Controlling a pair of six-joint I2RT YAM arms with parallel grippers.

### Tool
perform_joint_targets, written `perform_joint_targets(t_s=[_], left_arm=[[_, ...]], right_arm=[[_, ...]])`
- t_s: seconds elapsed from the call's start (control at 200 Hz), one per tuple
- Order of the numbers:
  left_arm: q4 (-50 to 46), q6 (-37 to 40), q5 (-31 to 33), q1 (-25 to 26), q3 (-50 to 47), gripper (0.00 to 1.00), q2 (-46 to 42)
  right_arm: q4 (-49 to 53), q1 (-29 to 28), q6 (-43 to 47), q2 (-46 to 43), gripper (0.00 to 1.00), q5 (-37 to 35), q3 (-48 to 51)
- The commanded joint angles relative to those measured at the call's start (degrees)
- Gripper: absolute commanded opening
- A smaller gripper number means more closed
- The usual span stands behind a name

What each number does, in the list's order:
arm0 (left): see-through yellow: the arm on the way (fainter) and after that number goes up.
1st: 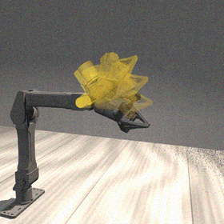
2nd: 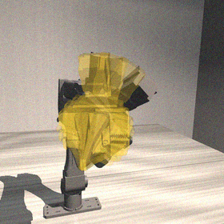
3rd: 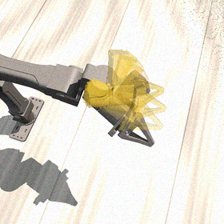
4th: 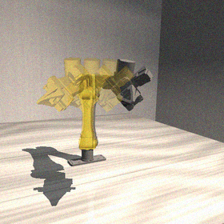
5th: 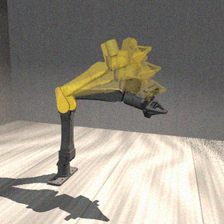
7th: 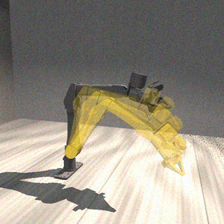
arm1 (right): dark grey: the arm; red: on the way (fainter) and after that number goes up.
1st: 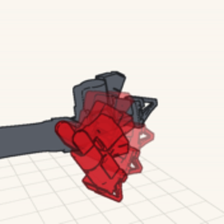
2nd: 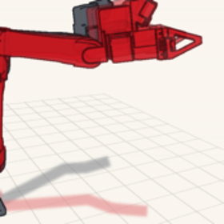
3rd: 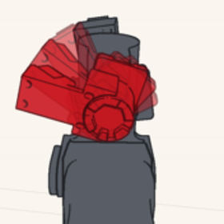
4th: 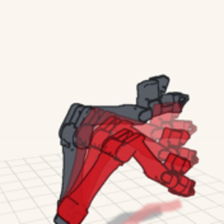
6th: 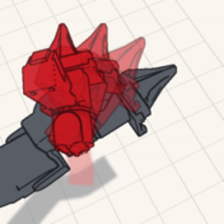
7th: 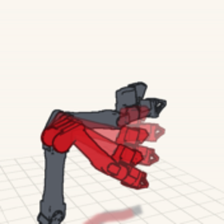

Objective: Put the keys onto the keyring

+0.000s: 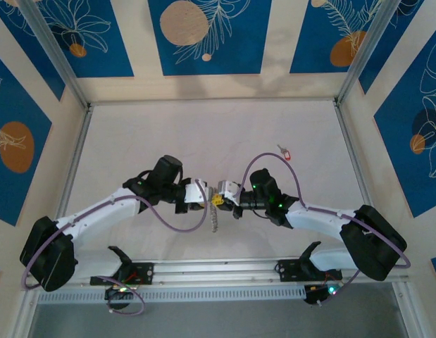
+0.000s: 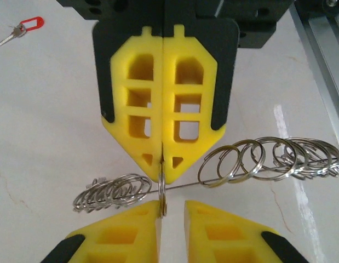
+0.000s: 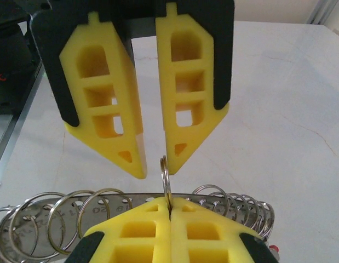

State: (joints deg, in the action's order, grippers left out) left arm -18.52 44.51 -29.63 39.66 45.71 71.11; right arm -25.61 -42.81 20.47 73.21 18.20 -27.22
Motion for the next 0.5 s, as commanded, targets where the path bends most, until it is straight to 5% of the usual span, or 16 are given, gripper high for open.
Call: perform_joint_targets(t_s=[0.0, 0.495], left_arm=[[-2.4, 2.7, -0.4, 0.7, 1.9, 0.17, 0.2], [-1.9, 2.0, -1.4, 0.7, 3.2, 0.16, 0.8]], right_arm=[[-0.6, -0.4, 0.4, 0.2, 0.00, 1.6, -2.4], [-1.6, -1.4, 0.8, 2.1, 0.00, 1.5, -2.7]])
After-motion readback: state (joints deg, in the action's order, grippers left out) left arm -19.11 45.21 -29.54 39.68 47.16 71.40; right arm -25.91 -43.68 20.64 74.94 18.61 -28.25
